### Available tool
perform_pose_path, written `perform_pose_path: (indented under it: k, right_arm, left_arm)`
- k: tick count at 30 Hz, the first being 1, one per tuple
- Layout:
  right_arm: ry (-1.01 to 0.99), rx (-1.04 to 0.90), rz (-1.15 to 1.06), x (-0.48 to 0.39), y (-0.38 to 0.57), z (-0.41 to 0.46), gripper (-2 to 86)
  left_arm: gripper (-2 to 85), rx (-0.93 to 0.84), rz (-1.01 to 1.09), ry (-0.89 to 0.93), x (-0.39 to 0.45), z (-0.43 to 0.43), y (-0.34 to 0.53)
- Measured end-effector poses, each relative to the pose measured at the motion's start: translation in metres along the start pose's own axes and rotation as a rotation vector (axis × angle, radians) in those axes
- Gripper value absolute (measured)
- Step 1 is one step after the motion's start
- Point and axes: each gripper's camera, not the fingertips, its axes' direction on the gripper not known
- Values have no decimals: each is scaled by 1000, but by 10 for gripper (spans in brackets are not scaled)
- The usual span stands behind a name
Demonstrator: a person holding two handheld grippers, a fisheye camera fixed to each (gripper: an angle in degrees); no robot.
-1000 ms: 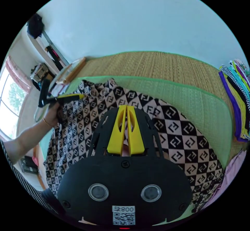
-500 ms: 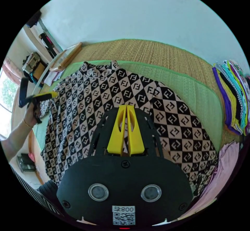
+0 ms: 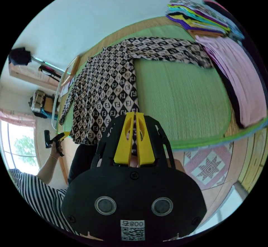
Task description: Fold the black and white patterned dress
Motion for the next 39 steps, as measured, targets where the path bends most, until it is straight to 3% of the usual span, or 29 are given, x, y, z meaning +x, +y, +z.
perform_pose_path:
  k: [7, 12, 18, 25, 33, 35, 39]
  right_arm:
    - [-78, -32, 115, 48, 73, -20, 55]
    - [-104, -77, 90, 53, 109, -16, 65]
    - [-80, -133, 39, 51, 126, -4, 68]
    - [-69, -121, -1, 44, 133, -13, 61]
    - [-61, -70, -43, 41, 144, -41, 58]
    - [-52, -58, -56, 40, 147, -47, 59]
    - [-41, -53, -79, 38, 153, -52, 61]
  left_arm:
    - [120, -40, 57, -223, 15, 13, 38]
    - [125, -23, 170, -238, 37, 14, 75]
    - [131, -199, 328, -332, 54, 50, 118]
    - [64, -244, 392, -514, 51, 56, 149]
    - [24, 33, 297, -192, 38, -32, 178]
    - [22, 142, 221, -144, 21, -62, 188]
    - [19, 170, 28, -108, -34, -73, 203]
